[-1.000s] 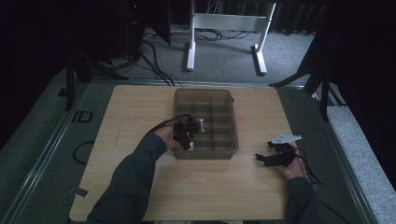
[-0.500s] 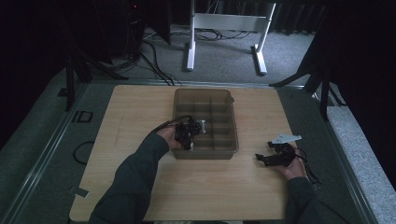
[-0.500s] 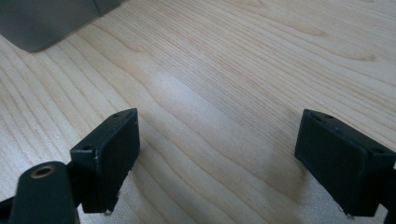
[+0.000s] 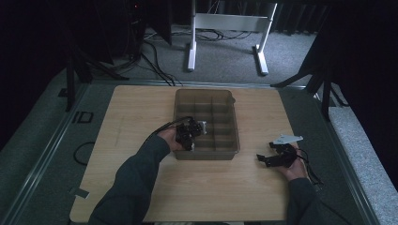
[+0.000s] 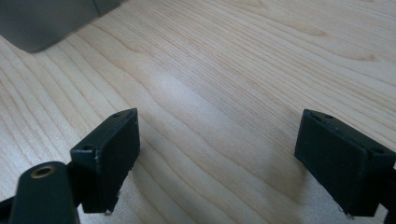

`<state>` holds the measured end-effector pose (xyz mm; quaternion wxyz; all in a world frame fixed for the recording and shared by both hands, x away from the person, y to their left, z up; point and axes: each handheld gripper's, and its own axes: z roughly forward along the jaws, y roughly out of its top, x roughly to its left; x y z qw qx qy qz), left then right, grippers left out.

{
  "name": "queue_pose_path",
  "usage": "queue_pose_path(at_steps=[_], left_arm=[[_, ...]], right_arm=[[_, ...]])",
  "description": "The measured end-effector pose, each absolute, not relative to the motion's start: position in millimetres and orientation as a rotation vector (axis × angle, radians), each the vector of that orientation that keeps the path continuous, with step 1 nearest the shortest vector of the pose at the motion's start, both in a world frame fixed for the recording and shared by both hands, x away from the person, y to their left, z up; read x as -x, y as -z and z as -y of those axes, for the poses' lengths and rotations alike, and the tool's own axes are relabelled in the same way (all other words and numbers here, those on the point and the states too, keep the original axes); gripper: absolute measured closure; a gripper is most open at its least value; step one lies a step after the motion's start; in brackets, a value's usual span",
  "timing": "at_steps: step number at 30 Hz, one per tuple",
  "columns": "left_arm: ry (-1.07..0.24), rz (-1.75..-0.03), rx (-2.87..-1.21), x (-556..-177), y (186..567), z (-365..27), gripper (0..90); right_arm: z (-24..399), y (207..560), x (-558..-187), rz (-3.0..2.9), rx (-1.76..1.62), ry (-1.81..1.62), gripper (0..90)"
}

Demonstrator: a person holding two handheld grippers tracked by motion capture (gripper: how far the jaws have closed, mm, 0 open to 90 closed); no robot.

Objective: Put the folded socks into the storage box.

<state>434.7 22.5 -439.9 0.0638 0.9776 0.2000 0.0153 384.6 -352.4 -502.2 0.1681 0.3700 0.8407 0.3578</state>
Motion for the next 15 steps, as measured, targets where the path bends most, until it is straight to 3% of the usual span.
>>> queue_pose_path(at_steps=[7, 15], left_arm=[[-0.047, -0.621, -2.941, -433.5, 435.1, -23.9, 77.8], [0.006, -0.614, -2.899, -430.7, 425.8, -32.1, 59.8]], right_arm=[[352.4, 502.1, -384.6, -2.392, -1.053, -1.018, 13.6], [352.4, 502.1, -384.6, -2.391, -1.052, -1.018, 13.6]])
